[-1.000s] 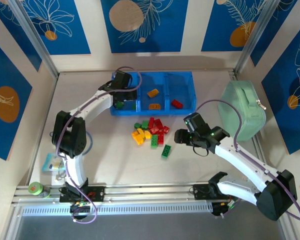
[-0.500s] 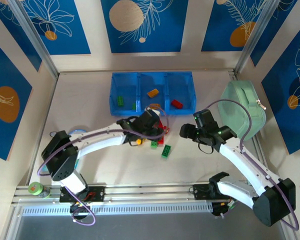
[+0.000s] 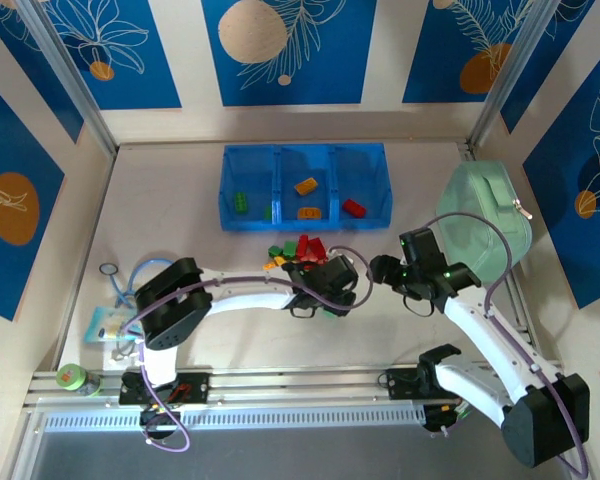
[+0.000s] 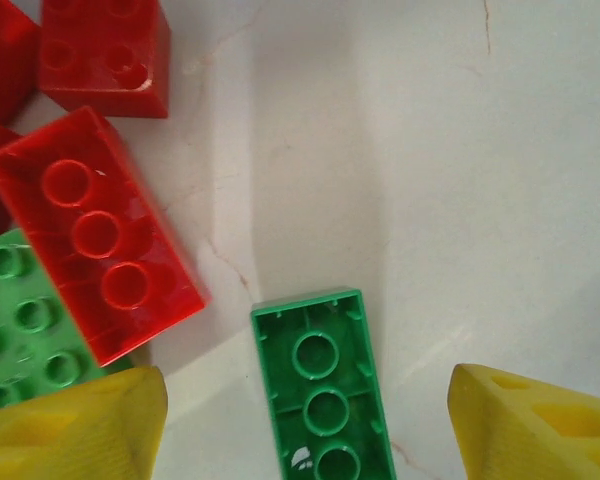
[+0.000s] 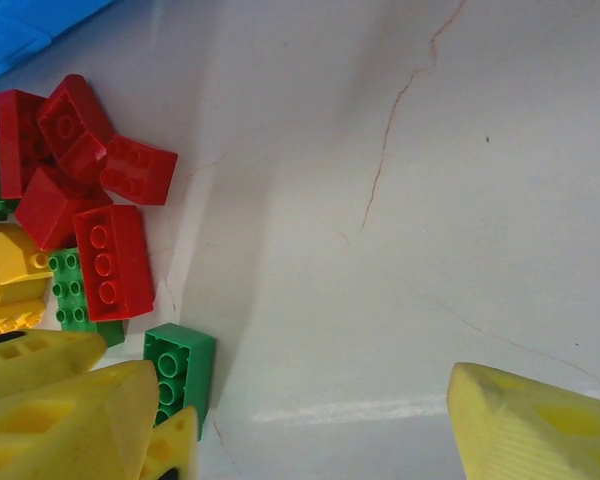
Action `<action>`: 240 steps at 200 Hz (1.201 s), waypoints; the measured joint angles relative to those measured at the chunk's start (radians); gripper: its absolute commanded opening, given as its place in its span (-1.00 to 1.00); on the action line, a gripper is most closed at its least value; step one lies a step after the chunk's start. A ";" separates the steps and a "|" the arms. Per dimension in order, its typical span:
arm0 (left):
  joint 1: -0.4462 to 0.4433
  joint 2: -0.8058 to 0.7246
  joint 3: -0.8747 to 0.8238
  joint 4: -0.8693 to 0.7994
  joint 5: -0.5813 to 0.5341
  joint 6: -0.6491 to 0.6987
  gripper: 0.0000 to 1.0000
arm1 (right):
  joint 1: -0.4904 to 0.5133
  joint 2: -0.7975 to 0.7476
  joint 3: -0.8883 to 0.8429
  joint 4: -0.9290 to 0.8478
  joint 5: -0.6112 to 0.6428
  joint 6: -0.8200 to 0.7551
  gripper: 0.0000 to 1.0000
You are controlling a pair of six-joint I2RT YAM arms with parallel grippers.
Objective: Sort the legos into containers by color
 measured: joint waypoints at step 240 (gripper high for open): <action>0.490 -0.371 -0.132 0.007 0.045 0.022 -0.47 | -0.034 -0.072 -0.077 0.039 -0.093 0.019 0.51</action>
